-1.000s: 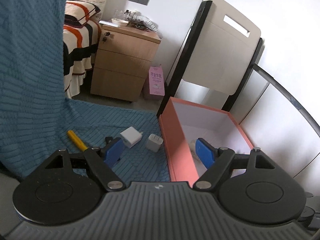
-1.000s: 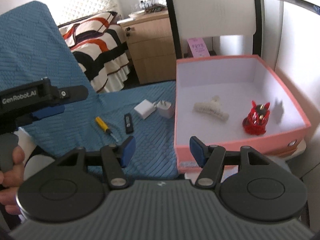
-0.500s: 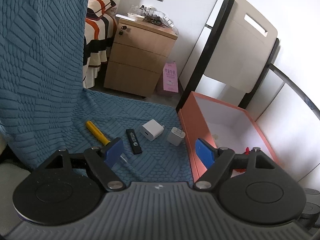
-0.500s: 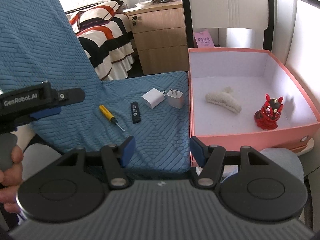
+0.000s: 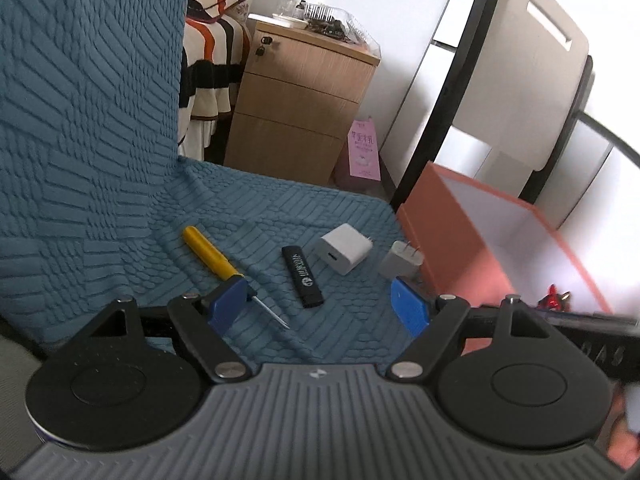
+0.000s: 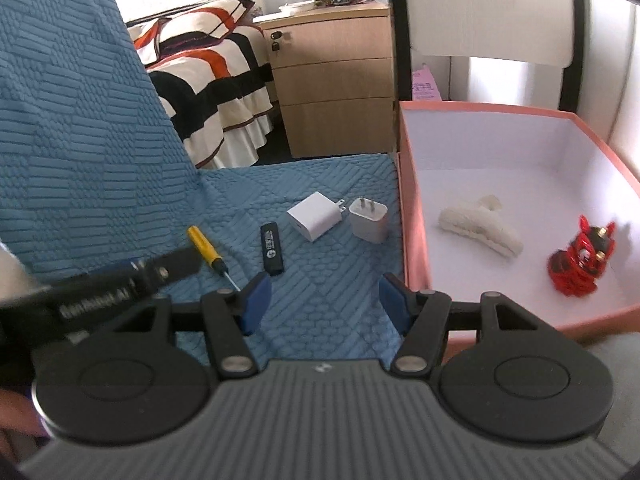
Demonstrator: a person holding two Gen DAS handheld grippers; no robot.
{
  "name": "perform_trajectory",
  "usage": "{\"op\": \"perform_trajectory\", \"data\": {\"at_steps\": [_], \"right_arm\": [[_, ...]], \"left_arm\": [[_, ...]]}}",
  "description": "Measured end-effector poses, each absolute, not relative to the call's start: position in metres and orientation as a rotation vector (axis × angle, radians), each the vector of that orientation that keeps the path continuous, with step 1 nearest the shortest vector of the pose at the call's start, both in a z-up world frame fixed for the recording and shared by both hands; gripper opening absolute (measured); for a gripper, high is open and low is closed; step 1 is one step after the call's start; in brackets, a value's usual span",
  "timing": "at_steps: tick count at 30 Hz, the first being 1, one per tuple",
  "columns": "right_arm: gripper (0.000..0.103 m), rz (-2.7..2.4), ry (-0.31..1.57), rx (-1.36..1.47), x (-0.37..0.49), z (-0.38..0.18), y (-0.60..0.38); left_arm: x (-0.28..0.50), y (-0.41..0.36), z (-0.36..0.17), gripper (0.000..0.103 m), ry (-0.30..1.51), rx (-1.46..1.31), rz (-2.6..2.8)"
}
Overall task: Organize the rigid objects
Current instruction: 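Move right gripper onto white square charger and close on it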
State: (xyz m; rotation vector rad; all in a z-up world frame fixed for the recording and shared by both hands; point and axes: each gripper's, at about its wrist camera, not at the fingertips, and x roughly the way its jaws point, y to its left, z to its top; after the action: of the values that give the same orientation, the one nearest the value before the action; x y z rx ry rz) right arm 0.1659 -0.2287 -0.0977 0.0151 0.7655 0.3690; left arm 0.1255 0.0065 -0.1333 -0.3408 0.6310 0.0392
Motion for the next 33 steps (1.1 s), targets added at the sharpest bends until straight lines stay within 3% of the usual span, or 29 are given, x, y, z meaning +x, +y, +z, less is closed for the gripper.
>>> {"op": "perform_trajectory", "data": {"at_steps": [17,26,30,33], "right_arm": [[0.059,0.515,0.809,-0.024,0.250,-0.131,-0.189],[0.056,0.607,0.793,-0.185,0.300,-0.132,-0.150],[0.055,0.585,0.832,-0.229,0.322,-0.148,-0.143],[0.055,0.573,0.846,-0.246,0.329,-0.156,-0.138]], "left_arm": [[0.195,0.009,-0.202,0.080,0.689,-0.283,-0.021],[0.227,-0.001,-0.227,0.061,0.748,-0.241,-0.054],[0.235,0.001,-0.234,0.045,0.745,-0.234,-0.047],[0.237,0.005,-0.232,0.044,0.735,-0.273,-0.063]]}}
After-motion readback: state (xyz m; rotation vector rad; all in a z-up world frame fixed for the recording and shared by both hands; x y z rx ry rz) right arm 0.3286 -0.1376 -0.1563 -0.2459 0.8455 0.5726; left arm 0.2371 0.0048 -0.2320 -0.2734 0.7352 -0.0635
